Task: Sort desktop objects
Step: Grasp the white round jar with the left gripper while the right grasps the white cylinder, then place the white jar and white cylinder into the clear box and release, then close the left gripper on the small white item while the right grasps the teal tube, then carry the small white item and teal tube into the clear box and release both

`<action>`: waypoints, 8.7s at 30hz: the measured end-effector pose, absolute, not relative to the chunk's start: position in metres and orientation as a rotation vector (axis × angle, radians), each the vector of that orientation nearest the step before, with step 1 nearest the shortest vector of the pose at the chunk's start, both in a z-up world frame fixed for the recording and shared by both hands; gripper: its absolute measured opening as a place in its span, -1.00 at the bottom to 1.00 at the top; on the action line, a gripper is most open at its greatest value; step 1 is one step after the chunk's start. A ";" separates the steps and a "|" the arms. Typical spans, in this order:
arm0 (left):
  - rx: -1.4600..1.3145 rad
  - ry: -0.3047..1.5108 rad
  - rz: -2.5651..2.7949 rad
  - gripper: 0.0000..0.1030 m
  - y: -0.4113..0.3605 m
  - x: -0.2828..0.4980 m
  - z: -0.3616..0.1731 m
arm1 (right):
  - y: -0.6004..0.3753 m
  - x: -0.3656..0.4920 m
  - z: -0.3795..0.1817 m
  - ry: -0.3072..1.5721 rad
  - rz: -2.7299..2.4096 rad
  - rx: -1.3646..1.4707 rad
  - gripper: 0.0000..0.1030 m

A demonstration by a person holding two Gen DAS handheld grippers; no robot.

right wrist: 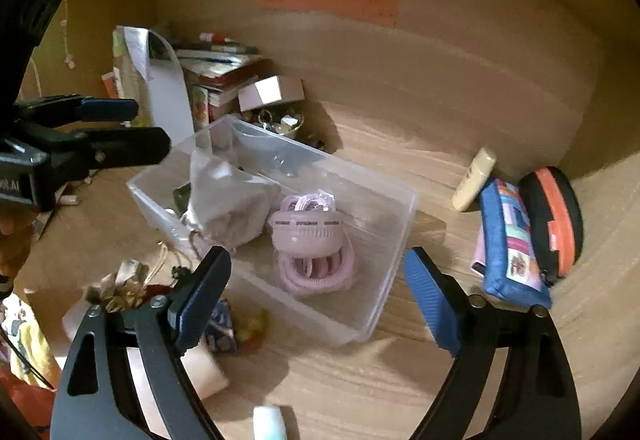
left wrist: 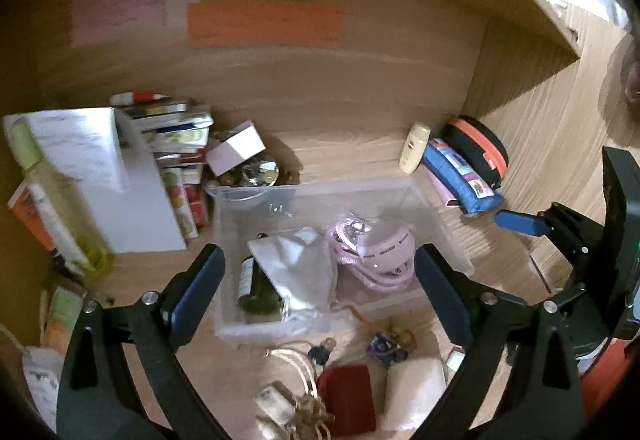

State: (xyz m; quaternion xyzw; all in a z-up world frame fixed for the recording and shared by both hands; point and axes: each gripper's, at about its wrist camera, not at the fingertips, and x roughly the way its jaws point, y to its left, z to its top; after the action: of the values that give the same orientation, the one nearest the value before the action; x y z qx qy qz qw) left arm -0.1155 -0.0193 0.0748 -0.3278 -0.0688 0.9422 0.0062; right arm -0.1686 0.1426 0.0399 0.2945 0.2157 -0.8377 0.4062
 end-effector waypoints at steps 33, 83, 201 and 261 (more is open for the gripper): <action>-1.269 -0.170 2.943 0.92 0.022 -0.001 -0.029 | 0.164 -0.090 -0.033 0.573 -1.894 0.791 0.88; -0.885 -0.312 3.106 0.30 -0.024 -0.027 0.042 | 0.181 -0.157 0.027 0.261 -1.882 0.785 0.23; -1.320 -0.272 3.015 -0.70 -0.022 -0.001 -0.067 | 0.199 -0.114 -0.070 0.575 -2.042 0.945 -0.22; -1.083 0.010 2.856 -0.70 0.022 -0.170 -0.006 | 0.135 -0.231 -0.007 0.415 -2.132 0.867 -0.56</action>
State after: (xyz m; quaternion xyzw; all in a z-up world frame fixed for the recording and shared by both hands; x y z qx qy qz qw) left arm -0.1698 0.0217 -0.0059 -0.3543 0.0032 0.9341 0.0437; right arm -0.2312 0.1350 -0.0067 0.3414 0.1635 -0.8390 0.3908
